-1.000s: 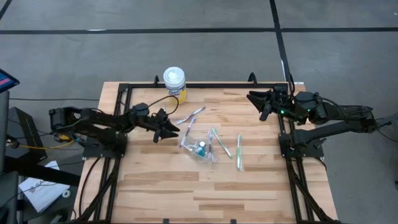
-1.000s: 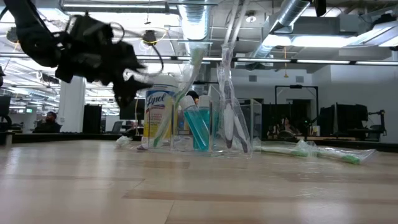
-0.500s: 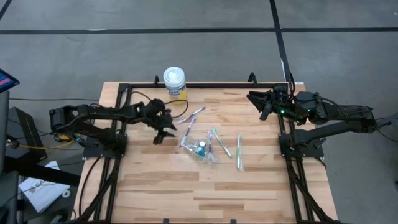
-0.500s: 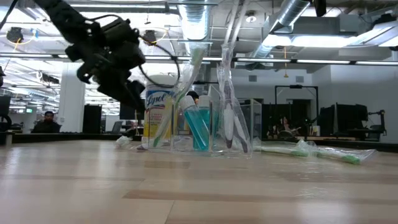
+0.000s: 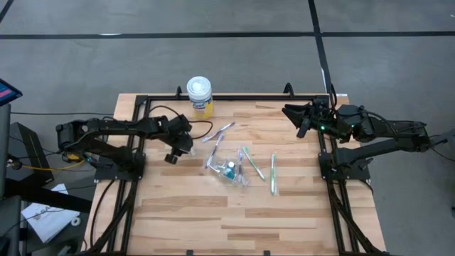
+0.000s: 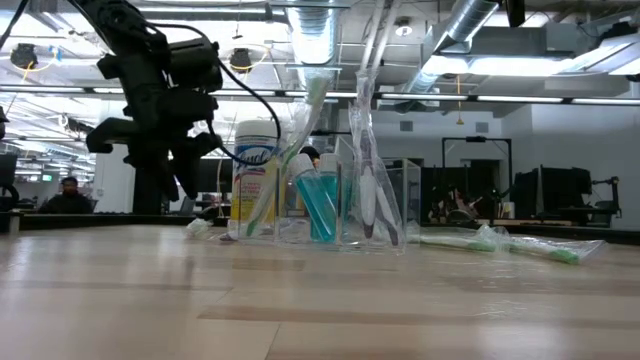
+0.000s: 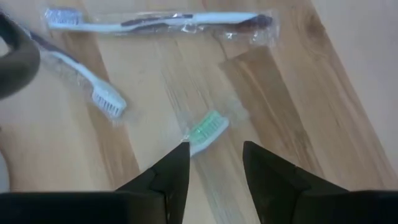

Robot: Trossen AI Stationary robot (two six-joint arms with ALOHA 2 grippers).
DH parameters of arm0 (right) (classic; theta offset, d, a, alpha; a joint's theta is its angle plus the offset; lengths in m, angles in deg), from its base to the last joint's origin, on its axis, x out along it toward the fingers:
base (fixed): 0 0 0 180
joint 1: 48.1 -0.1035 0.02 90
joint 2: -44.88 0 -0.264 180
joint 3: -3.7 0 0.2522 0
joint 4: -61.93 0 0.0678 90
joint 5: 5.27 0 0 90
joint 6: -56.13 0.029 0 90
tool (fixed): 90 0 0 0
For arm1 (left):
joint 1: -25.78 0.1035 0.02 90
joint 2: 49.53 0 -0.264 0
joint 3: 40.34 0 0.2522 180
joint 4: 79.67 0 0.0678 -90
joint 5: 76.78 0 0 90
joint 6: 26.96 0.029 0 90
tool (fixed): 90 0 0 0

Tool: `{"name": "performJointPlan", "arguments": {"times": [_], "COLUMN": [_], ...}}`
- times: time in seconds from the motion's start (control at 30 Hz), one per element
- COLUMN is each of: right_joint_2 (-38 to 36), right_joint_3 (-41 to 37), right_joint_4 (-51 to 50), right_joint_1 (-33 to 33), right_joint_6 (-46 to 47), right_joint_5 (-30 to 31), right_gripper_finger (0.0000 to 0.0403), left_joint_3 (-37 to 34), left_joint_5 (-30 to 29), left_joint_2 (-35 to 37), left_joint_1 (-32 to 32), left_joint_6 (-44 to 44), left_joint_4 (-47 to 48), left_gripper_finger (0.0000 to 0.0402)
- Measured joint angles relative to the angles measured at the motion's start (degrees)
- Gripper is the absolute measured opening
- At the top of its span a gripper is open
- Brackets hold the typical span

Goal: Pick & Place toothbrushing station
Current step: Put the green toothbrush into the left compartment of the transparent organizer

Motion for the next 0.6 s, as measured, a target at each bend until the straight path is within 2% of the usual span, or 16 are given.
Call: {"name": "performJointPlan", "arguments": {"times": [0.33,0.6], "right_joint_2": [0.0,0.0], "right_joint_3": [0.0,0.0], "right_joint_4": [0.0,0.0], "right_joint_1": [1.4,1.4], "right_joint_6": [-0.2,-0.2], "right_joint_5": [-0.1,-0.2], "right_gripper_finger": [0.0133,0.0133], "left_joint_3": [0.0,0.0], "left_joint_5": [-1.5,-1.6], "left_joint_2": [0.0,-1.5], "left_joint_1": [-3.0,-4.1], "left_joint_6": [9.9,14.6], "left_joint_4": [-0.6,-2.3], "left_gripper_finger": [0.0134,0.0133]}}
